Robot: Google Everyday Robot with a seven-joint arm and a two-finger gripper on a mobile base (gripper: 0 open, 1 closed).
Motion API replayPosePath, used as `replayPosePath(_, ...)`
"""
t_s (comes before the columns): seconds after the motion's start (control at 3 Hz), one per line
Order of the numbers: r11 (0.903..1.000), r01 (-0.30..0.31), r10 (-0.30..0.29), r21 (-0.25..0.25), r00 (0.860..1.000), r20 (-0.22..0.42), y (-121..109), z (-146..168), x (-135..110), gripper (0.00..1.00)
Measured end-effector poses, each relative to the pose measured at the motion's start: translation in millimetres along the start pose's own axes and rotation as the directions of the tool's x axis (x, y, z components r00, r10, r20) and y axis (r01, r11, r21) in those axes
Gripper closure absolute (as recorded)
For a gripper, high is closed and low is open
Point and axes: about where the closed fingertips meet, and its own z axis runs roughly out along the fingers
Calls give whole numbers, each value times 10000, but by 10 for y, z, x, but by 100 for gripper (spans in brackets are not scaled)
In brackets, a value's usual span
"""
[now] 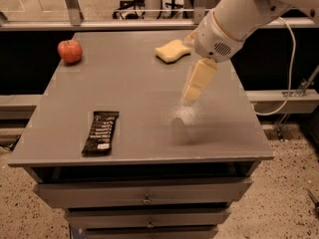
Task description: Move apple near rxbar chocolate
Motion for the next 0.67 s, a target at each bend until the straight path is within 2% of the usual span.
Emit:
replayPosePath(0.33, 9999, -129, 130, -9, 9983, 560, -86, 78, -102, 0)
replayPosePath(0.67, 9992, -315, 270, 233, 9846, 1726, -429, 309, -428, 0)
